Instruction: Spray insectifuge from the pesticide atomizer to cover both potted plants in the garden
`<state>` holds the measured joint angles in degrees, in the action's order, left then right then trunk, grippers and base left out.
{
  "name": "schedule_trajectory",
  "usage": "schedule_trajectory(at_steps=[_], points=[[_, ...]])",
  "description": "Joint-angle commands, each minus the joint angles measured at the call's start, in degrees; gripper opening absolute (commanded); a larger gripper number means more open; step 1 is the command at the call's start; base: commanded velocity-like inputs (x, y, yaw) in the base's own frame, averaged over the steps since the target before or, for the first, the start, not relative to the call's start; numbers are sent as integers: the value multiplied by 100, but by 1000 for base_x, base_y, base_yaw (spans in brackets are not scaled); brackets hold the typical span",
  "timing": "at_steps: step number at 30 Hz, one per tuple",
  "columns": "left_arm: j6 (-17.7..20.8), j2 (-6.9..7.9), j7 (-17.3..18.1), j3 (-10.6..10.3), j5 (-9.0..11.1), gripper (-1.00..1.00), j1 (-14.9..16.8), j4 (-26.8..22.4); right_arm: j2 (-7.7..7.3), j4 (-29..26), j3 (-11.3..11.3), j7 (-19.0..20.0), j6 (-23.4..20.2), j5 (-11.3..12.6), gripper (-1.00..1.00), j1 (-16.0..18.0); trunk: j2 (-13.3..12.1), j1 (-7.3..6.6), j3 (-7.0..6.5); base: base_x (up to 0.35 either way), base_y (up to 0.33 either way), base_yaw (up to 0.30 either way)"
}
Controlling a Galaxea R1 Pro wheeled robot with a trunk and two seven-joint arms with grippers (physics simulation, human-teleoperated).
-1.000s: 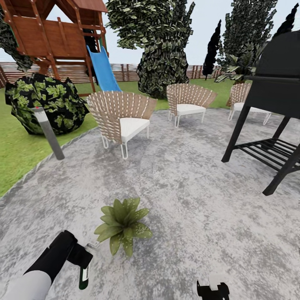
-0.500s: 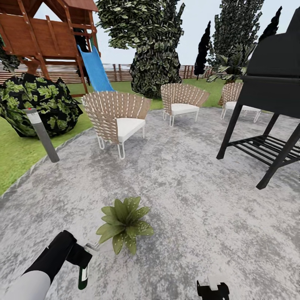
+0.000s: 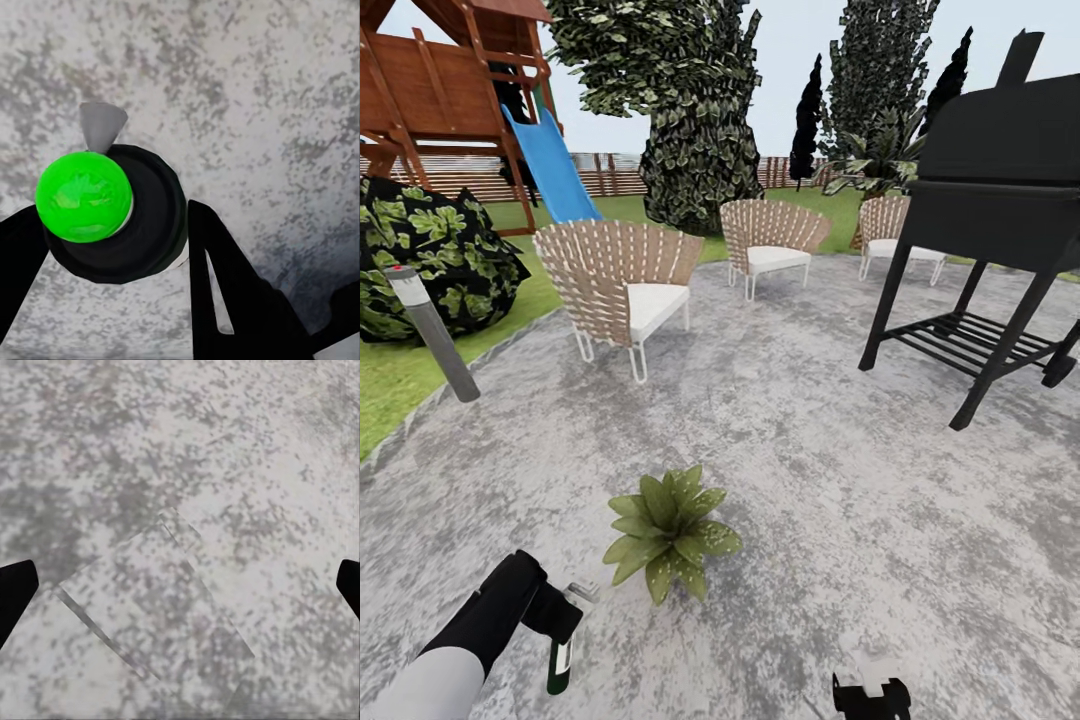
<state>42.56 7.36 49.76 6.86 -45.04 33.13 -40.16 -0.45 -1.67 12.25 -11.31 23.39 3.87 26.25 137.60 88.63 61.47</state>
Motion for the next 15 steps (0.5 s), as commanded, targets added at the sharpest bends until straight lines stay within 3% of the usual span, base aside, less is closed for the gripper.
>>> schedule_trajectory(at_steps=[1, 5, 6, 8, 10, 13, 15], points=[[14, -4, 54, 18, -50, -100, 3, -8, -8, 7, 50, -10, 17, 32, 100, 3, 2, -4, 5, -136, 166, -7], [15, 22, 210, -80, -61, -100, 62, -1, -16, 9, 50, -11, 17, 18, 100, 3, 2, -4, 5, 76, 30, -1], [20, 49, 351, -295, -72, -100, 103, -1, -16, 7, 50, -13, 17, 19, 100, 3, 2, -4, 5, 280, 3, 0], [23, 54, 504, -478, -81, -100, 151, -1, -5, 3, 50, -21, 17, 29, 100, 3, 2, -4, 5, 209, 1, 0], [24, 61, 581, -543, -83, -100, 183, -8, 15, 1, 50, -26, 17, 34, 100, 3, 2, -4, 5, 61, 0, 0], [27, 216, 635, -558, -69, -100, 260, -1, 10, -2, 50, -29, 17, 47, 100, 3, 2, -4, 5, 2, 0, -49], [24, 268, 900, -562, -77, -100, 263, -1, 10, 0, 50, -28, 17, 52, 100, 3, 2, -4, 2, 0, 0, -264]])
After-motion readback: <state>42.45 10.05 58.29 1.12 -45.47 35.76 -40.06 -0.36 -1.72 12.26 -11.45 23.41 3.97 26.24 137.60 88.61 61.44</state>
